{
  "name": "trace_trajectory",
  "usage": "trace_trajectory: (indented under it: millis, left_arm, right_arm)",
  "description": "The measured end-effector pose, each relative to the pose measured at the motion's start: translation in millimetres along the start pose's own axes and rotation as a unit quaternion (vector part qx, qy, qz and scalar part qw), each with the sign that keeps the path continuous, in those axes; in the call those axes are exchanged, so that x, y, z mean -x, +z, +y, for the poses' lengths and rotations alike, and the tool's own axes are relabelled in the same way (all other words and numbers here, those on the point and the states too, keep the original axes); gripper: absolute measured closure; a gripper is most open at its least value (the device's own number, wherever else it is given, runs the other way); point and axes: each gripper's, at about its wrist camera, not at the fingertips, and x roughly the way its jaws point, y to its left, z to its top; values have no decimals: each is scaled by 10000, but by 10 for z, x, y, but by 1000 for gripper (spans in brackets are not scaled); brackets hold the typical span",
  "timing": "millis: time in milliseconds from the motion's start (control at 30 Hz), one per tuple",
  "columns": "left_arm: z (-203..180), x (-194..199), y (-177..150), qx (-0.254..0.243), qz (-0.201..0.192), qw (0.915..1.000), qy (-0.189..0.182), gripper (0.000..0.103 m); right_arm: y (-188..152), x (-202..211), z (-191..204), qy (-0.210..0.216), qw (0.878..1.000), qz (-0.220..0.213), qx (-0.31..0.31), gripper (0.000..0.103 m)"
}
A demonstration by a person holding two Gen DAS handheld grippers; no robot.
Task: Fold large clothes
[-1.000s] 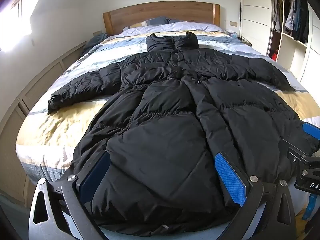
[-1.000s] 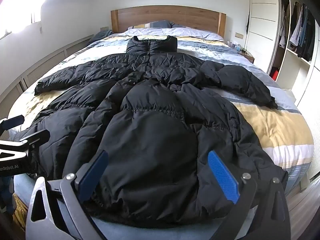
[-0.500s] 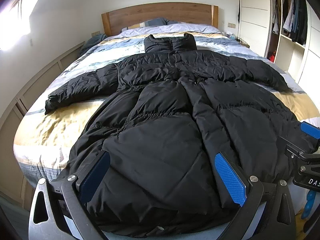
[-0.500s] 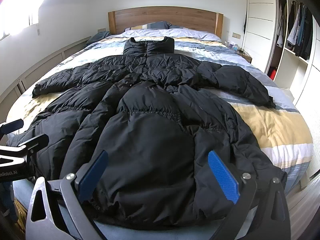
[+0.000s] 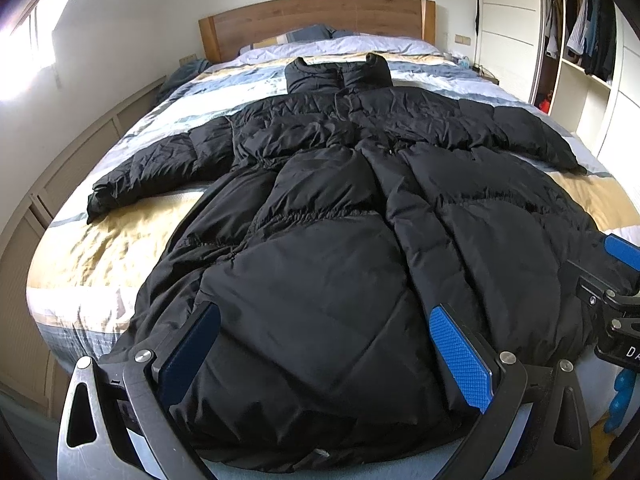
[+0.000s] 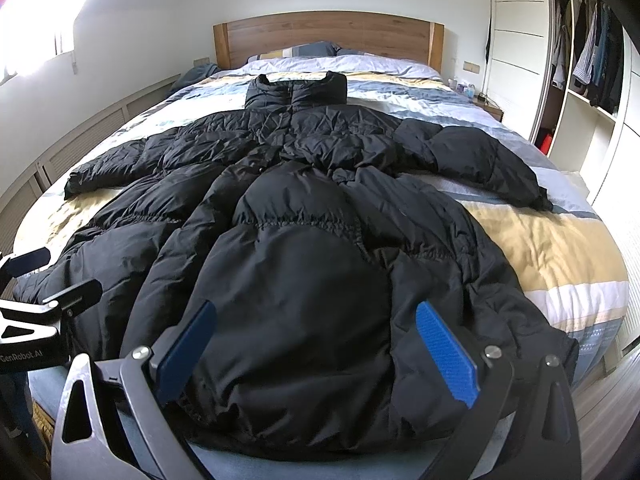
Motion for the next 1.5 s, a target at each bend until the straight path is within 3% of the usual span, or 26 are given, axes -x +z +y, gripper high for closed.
trace_trajectory:
  millis: [667, 900, 1500]
  left_arm:
    - [126, 18, 25, 94, 9, 9995, -307, 1]
    - [134, 4, 25, 67, 15, 9996, -259, 1]
    - [356, -18, 29, 299, 60, 9980, -549, 1]
  right_arm:
    - [28, 16, -46, -69, 9996, -48, -276, 2]
    - [30, 0, -49, -170, 9992, 19, -363, 2]
    - [211, -40, 133, -356, 9991, 157, -177, 2]
